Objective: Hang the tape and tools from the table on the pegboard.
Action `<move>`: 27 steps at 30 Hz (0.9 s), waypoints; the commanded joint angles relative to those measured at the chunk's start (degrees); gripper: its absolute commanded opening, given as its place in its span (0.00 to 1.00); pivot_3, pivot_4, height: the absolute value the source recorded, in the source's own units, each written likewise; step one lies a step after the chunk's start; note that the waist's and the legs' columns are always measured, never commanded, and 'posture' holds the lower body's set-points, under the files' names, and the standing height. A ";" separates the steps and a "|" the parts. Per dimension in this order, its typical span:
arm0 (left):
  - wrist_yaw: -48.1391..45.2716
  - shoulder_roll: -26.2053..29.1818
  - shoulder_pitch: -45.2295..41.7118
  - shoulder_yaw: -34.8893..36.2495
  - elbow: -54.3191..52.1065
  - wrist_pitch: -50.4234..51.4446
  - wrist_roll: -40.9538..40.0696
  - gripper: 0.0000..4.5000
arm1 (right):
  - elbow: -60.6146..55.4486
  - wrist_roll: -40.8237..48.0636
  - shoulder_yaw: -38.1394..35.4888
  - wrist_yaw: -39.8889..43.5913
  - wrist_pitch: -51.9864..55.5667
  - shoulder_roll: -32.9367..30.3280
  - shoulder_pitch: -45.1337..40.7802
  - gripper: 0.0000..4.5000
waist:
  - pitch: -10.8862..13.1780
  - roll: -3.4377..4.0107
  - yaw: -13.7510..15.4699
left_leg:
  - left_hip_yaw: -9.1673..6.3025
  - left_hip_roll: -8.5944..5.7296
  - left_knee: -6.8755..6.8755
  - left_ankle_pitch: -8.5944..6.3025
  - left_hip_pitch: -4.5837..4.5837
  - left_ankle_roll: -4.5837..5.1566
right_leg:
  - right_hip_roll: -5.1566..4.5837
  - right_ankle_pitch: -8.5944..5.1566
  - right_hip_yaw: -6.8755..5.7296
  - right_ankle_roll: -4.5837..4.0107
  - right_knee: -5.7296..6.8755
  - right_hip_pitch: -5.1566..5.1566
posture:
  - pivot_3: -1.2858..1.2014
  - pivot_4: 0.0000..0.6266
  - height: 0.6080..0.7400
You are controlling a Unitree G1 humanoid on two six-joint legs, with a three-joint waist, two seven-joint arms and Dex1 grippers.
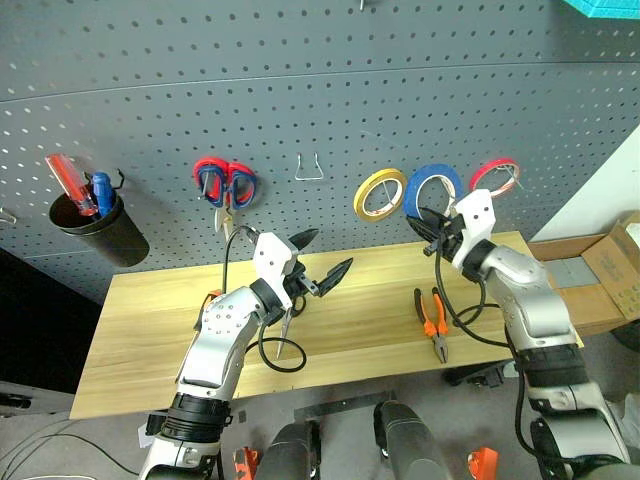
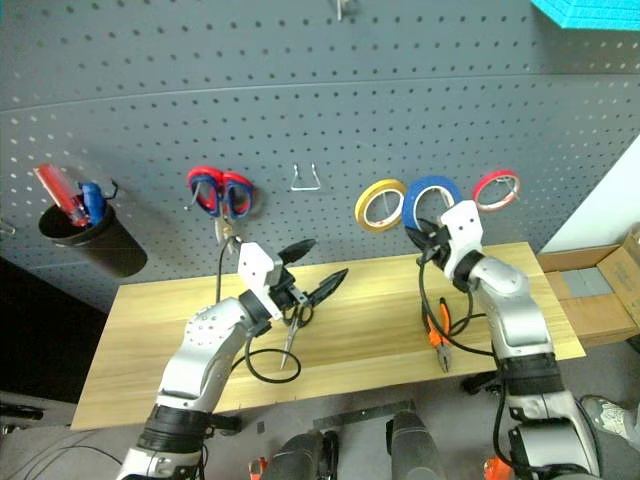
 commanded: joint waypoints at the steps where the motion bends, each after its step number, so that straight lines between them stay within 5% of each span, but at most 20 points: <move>1: 0.62 0.51 0.02 0.68 -2.89 -0.53 0.04 1.00 | 7.43 0.68 -2.90 -1.58 -2.08 1.72 -4.18 0.29 | -0.08 -0.03 0.27 | -0.01 0.01 -0.01 0.00 0.00 0.00 | 0.00 0.01 -0.01 -0.02 0.00 0.00 | 0.46 0.25 1.00; 6: 0.75 0.22 0.08 0.18 -2.32 -0.94 0.00 1.00 | 6.48 -0.04 -3.33 -2.21 -2.34 0.87 -3.10 0.66 | -0.09 -0.02 1.19 | 0.00 0.01 -0.03 0.03 -0.10 -0.06 | 0.01 0.01 0.00 -0.02 -0.02 -0.11 | 0.45 0.27 1.00; 10: 0.50 -0.64 -0.16 -1.11 -1.21 -1.45 0.20 1.00 | -4.83 2.42 -3.94 -0.89 3.52 -1.52 2.72 0.98 | -0.09 -0.02 1.43 | 0.00 0.00 -0.01 0.03 -0.15 -0.07 | -0.01 0.01 -0.01 -0.02 -0.05 -0.12 | 0.44 0.27 1.00; 20: -4.60 6.02 -0.45 -0.89 8.32 -7.60 4.34 1.00 | -37.97 13.73 -7.45 1.04 28.35 -10.75 28.20 1.00 | -0.10 0.00 0.60 | 0.02 0.12 -0.02 -0.06 -0.02 0.07 | 0.01 -0.01 0.03 0.00 -0.02 -0.02 | 0.42 0.36 1.00; 27: -10.80 10.83 4.04 -2.15 6.36 -7.50 3.83 1.00 | -23.75 -0.29 -0.71 -16.78 36.75 -5.69 21.89 1.00 | -0.02 -0.10 -0.17 | 0.23 0.05 0.10 -0.06 0.12 0.13 | -0.08 0.01 0.13 0.06 -0.09 0.11 | 0.44 0.40 1.00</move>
